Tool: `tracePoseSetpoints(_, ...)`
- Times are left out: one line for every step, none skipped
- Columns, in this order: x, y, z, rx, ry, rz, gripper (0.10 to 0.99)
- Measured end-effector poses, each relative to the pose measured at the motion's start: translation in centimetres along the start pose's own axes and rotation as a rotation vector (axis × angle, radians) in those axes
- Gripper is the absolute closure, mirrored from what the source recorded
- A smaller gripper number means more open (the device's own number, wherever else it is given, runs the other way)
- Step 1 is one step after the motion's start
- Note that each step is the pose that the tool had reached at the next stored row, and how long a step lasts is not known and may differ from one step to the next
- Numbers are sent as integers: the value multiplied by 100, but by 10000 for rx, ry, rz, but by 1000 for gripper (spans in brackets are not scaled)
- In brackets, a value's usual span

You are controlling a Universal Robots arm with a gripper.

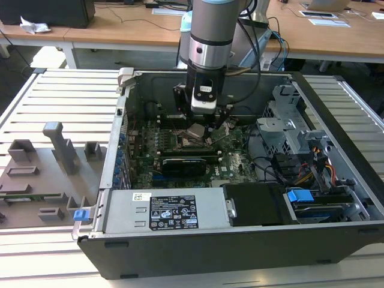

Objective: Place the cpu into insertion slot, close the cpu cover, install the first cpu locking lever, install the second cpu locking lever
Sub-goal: 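Place the cpu into insertion slot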

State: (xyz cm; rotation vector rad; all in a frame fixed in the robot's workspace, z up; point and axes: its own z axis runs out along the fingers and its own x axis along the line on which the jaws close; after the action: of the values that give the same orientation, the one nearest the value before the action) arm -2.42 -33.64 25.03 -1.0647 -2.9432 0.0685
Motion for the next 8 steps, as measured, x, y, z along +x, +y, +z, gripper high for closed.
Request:
tracePoseSetpoints(0, 0, 1, 9, 0, 160, 545)
tracePoseSetpoints(0, 0, 1, 18, 0, 297, 545)
tracePoseSetpoints(0, 0, 2, 28, -2, 446, 545)
tracePoseSetpoints(0, 0, 2, 47, -9, 628, 545)
tracePoseSetpoints(0, 0, 2, 53, -11, 703, 545)
tracePoseSetpoints(0, 0, 2, 57, -10, 771, 545)
tracePoseSetpoints(0, 0, 3, 67, -12, 922, 545)
tracePoseSetpoints(0, 0, 3, 74, -13, 997, 545)
